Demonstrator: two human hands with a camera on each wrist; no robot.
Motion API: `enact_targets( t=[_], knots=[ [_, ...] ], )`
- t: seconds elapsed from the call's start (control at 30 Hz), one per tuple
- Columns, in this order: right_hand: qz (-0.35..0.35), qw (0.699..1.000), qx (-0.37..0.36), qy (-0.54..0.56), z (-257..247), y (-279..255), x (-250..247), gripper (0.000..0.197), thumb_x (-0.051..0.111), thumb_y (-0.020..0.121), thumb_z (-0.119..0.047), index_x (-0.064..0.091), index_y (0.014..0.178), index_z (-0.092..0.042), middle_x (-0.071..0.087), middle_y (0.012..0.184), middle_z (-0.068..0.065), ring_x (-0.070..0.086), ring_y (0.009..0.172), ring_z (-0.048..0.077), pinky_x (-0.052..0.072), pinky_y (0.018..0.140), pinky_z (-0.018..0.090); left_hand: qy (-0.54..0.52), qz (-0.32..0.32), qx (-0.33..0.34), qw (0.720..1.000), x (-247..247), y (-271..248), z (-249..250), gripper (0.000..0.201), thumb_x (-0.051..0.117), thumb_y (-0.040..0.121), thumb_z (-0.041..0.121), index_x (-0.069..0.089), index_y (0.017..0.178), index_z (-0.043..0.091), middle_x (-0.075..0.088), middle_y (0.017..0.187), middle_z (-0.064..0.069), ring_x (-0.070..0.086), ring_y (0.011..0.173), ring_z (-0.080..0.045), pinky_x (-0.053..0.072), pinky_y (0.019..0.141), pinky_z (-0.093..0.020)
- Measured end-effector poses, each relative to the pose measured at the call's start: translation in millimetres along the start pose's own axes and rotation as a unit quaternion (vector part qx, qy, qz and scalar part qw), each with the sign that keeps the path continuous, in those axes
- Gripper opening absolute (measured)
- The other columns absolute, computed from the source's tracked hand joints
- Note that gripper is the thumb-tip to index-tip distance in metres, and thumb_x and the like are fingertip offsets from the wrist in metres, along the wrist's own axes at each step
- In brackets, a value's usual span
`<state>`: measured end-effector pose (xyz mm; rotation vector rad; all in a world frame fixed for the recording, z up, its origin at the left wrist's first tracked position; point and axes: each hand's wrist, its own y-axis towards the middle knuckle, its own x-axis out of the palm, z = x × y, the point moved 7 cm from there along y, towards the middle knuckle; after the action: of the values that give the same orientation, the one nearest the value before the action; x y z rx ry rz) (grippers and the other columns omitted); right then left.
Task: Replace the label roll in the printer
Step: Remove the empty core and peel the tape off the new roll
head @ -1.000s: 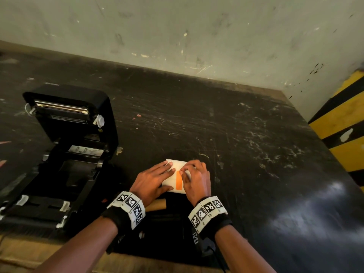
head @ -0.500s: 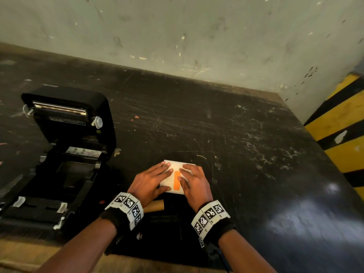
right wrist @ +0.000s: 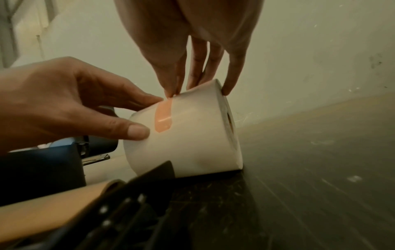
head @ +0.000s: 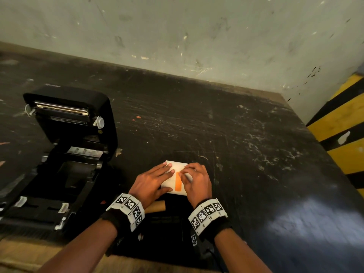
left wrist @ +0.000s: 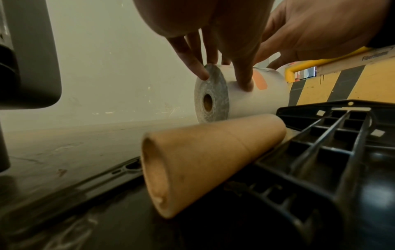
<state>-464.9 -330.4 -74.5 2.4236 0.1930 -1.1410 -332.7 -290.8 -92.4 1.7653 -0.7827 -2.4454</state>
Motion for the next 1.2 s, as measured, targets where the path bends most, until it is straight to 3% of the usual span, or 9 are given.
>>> enact_targets(
  t=[0.23, 0.47, 0.7, 1.0, 1.2],
  knots=[
    [-0.002, 1.000, 0.010, -0.015, 3.3, 4.4, 5.7, 0.011, 0.060, 0.087, -0.020, 0.067, 0.091, -0.012, 0.057, 0.109, 0.001, 0.050, 0.103, 0.018, 0.039, 0.085, 0.031, 0.004, 0.003, 0.010, 1.000, -1.6, 1.9, -0.1, 0.060, 0.084, 0.060, 0.033, 0.064, 0.113, 0.015, 0.062, 0.122, -0.005, 0.056, 0.114, -0.020, 0.054, 0.080, -0.035],
    [-0.037, 0.999, 0.011, -0.029, -1.5, 3.7, 7.8, 0.008, 0.056, 0.089, -0.018, 0.062, 0.092, -0.013, 0.052, 0.114, 0.002, 0.046, 0.107, 0.019, 0.039, 0.089, 0.035, 0.004, 0.004, 0.005, 1.000, -1.1, 0.2, 0.1, 0.062, 0.084, 0.059, 0.032, 0.062, 0.115, 0.016, 0.061, 0.123, -0.005, 0.055, 0.115, -0.019, 0.055, 0.079, -0.036],
    [-0.038, 0.999, -0.018, 0.002, 3.8, -4.3, 6.1, 0.026, 0.056, 0.091, -0.021, 0.061, 0.113, -0.009, 0.054, 0.122, 0.006, 0.047, 0.115, 0.019, 0.042, 0.098, 0.034, -0.009, 0.004, 0.000, 1.000, -1.1, 1.6, -1.5, 0.060, 0.082, 0.062, 0.032, 0.061, 0.116, 0.017, 0.060, 0.125, -0.004, 0.053, 0.117, -0.019, 0.055, 0.082, -0.036],
    [-0.026, 1.000, -0.010, 0.006, 3.1, -3.2, 4.3, 0.021, 0.059, 0.088, -0.015, 0.067, 0.106, -0.009, 0.057, 0.120, 0.004, 0.048, 0.114, 0.017, 0.045, 0.095, 0.032, -0.013, 0.006, 0.000, 1.000, -0.9, 1.3, -2.1, 0.060, 0.083, 0.063, 0.031, 0.061, 0.116, 0.016, 0.060, 0.124, -0.004, 0.053, 0.117, -0.019, 0.054, 0.081, -0.035],
    [0.006, 1.000, -0.002, 0.016, 4.0, 4.3, 4.0, 0.006, 0.064, 0.084, -0.018, 0.067, 0.088, -0.015, 0.059, 0.106, 0.001, 0.051, 0.102, 0.017, 0.047, 0.086, 0.038, -0.009, 0.002, 0.001, 1.000, -1.1, 1.3, -1.6, 0.060, 0.082, 0.063, 0.032, 0.061, 0.117, 0.017, 0.060, 0.125, -0.003, 0.053, 0.117, -0.019, 0.051, 0.083, -0.034]
  ],
)
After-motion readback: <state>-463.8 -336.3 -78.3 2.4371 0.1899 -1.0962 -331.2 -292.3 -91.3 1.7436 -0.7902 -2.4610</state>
